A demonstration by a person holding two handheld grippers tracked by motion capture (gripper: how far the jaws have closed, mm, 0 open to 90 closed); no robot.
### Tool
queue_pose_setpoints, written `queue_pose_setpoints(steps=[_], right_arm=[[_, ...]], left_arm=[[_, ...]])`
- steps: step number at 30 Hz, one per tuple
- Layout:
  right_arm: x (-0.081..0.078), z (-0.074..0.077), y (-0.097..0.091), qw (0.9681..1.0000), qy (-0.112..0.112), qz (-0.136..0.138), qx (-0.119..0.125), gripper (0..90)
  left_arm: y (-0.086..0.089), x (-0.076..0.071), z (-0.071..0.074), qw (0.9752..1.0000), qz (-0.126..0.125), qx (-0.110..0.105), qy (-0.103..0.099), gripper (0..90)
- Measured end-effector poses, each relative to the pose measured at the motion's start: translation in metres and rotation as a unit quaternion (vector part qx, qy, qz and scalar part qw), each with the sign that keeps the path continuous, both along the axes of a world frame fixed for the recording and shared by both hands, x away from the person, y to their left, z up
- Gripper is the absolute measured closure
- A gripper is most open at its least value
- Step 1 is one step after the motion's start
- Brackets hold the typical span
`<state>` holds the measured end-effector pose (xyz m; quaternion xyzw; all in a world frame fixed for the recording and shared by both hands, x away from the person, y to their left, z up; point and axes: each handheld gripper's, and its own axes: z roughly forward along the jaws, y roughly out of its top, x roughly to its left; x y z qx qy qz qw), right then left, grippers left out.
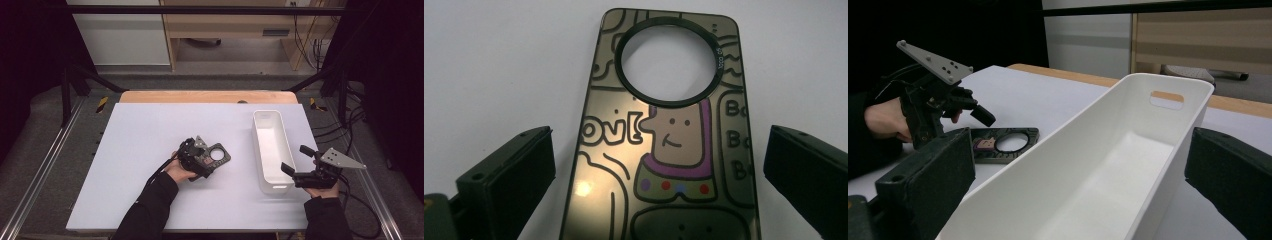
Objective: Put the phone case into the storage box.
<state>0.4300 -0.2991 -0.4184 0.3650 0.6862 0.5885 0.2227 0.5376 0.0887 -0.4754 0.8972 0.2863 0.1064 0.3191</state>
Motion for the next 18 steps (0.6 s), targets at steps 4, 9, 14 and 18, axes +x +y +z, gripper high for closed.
queue_pose_setpoints(steps=[4, 9, 14, 18], right_arm=[[0.0001, 0.0, 0.0, 1.0, -0.001, 0.0, 0.001, 0.2], [0.0002, 0.0001, -0.0001, 1.0, -0.001, -0.001, 0.0, 0.2], [0.0002, 0.0001, 0.0, 1.0, -0.001, 0.0, 0.0, 0.2], [0.0001, 0.0001, 0.0, 1.0, -0.001, 0.0, 0.0, 0.2]], left_arm=[[-0.0007, 0.0016, -0.0025, 1.0, 0.002, 0.004, 0.005, 1.0], [-0.0015, 0.0016, -0.0033, 0.9999, 0.004, 0.011, 0.005, 3.4], [-0.0017, 0.0012, -0.0028, 0.9999, 0.003, 0.01, 0.005, 6.2], [-0.0023, 0.0002, -0.0015, 0.9999, 0.001, 0.011, 0.004, 9.9]])
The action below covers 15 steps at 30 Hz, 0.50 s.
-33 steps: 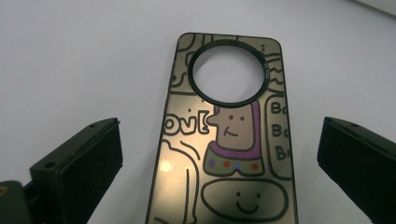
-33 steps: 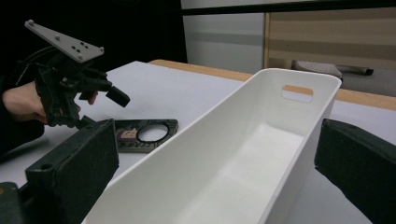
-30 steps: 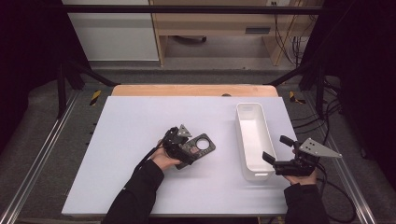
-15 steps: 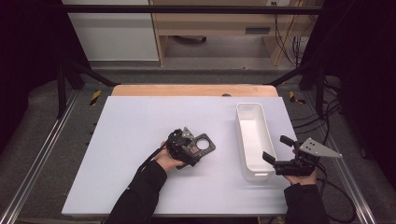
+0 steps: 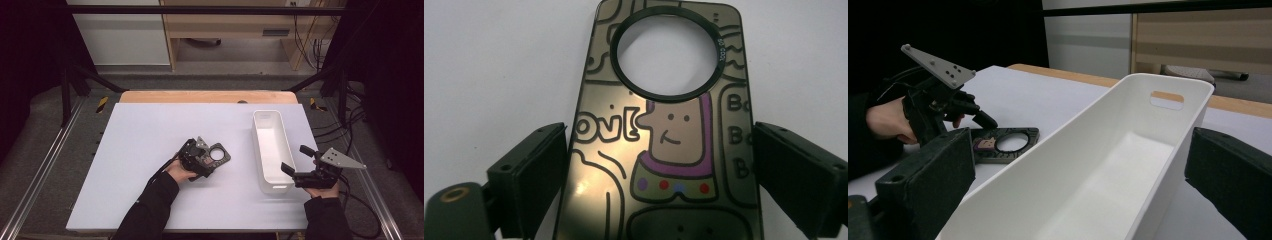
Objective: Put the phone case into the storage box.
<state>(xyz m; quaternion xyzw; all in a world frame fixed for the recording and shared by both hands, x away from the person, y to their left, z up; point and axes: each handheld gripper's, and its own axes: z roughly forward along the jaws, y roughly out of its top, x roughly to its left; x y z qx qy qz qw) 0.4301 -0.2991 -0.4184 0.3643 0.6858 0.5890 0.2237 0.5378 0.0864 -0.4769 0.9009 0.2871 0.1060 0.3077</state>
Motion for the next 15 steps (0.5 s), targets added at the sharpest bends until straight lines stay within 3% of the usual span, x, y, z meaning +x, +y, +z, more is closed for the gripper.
queue_pose_setpoints(steps=[15], right_arm=[[0.0001, 0.0, 0.0002, 1.0, 0.0, 0.001, 0.0, 0.1]], left_arm=[[-0.001, -0.0003, 0.0017, 1.0, -0.003, 0.008, 0.003, 11.2]])
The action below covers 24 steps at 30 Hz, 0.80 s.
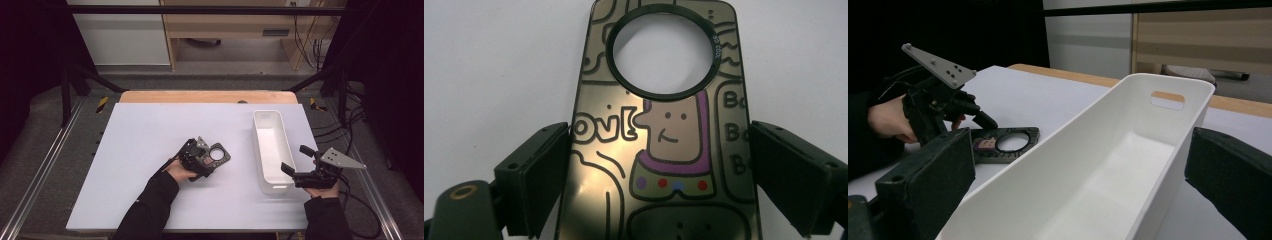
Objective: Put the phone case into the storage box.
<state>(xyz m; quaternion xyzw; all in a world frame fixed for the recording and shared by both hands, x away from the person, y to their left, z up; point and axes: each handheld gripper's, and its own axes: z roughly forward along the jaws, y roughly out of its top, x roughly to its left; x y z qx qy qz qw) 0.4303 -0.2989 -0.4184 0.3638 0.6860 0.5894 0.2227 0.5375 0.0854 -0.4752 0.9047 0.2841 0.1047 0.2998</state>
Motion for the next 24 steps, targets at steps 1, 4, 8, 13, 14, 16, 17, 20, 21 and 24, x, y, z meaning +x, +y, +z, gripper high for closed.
queue_pose_setpoints(steps=[1, 4, 8, 13, 14, 16, 17, 20, 21, 24], right_arm=[[0.0, 0.0, 0.0, 1.0, 0.0, 0.0, 0.0, 0.2], [0.0, 0.0, 0.0, 1.0, 0.0, 0.0, 0.0, 0.2], [0.0, 0.0, 0.0, 1.0, 0.0, 0.001, 0.001, 0.2], [0.0, 0.0, 0.0, 1.0, 0.0, 0.001, 0.0, 0.1], [0.0, 0.0, 0.0, 1.0, 0.0, 0.001, 0.0, 0.2], [0.0, 0.0, 0.0, 1.0, 0.0, 0.001, 0.0, 0.2], [0.0, 0.0, 0.0, 1.0, 0.0, 0.001, 0.0, 0.2], [0.0, 0.0, 0.0, 1.0, 0.0, 0.002, 0.0, 0.2], [0.0, 0.0, 0.0, 1.0, 0.0, 0.002, 0.0, 0.1], [0.0, 0.001, 0.0, 1.0, 0.001, 0.003, 0.001, 0.2]], left_arm=[[0.0, 0.0, 0.0, 1.0, 0.0, 0.0, 0.0, 11.3], [0.0, 0.0, 0.0, 1.0, 0.0, 0.0, 0.0, 11.5], [0.0, -0.001, 0.0, 1.0, 0.001, 0.0, 0.0, 11.6], [0.001, -0.001, 0.002, 1.0, 0.0, -0.004, 0.0, 11.7], [0.001, -0.001, 0.003, 1.0, 0.001, -0.003, -0.001, 11.7], [0.001, -0.002, 0.004, 1.0, 0.001, -0.006, -0.001, 11.7], [0.002, -0.002, 0.004, 1.0, 0.0, -0.009, 0.0, 11.7], [0.003, -0.004, 0.008, 0.9999, -0.001, -0.015, -0.003, 11.7], [0.003, -0.004, 0.008, 0.9999, -0.001, -0.015, -0.003, 11.7], [0.004, -0.006, 0.012, 0.9998, -0.003, -0.02, -0.005, 11.7]])
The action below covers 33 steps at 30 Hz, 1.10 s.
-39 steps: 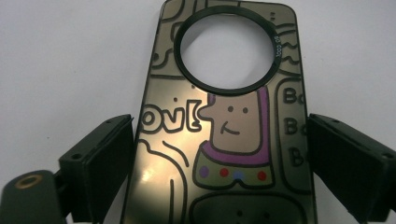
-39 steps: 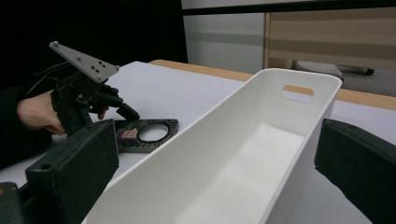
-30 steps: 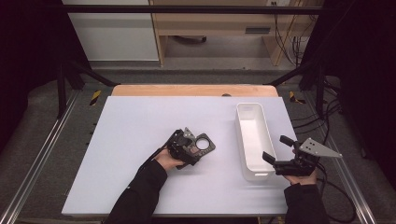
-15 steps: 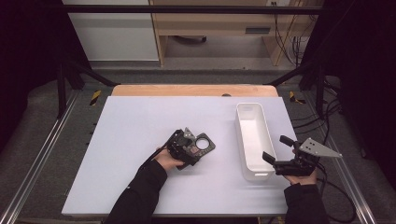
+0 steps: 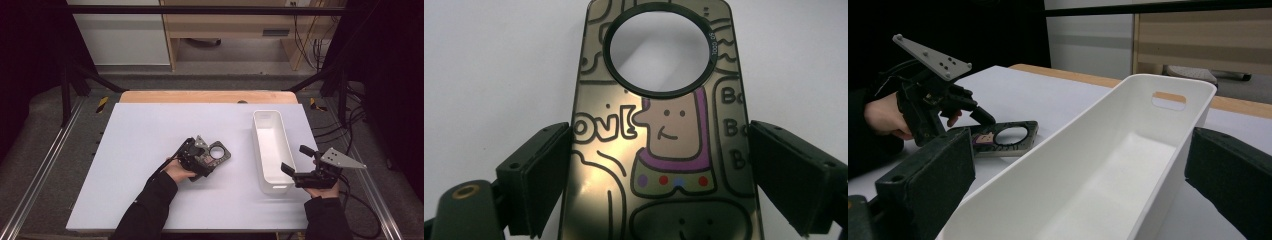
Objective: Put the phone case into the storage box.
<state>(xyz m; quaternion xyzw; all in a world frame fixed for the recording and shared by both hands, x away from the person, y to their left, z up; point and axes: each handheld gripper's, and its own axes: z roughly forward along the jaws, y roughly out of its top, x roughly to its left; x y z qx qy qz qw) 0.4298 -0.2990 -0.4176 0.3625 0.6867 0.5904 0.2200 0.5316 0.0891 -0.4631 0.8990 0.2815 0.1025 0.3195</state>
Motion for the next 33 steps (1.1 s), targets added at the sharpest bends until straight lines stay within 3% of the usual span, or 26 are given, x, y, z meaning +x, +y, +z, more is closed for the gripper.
queue_pose_setpoints(steps=[7, 19, 33], right_arm=[[0.0, 0.001, 0.001, 1.0, -0.001, 0.005, -0.002, 0.2], [-0.001, 0.003, 0.004, 0.9999, -0.001, 0.016, -0.006, 0.2], [-0.002, 0.007, 0.01, 0.9992, 0.0, 0.038, -0.015, 0.2]], left_arm=[[0.006, -0.008, 0.013, 0.9999, -0.005, -0.008, -0.013, 11.7], [0.023, -0.022, 0.028, 0.9991, -0.013, -0.035, -0.018, 11.7], [0.047, -0.04, 0.035, 0.9986, -0.015, -0.047, -0.021, 11.7]])
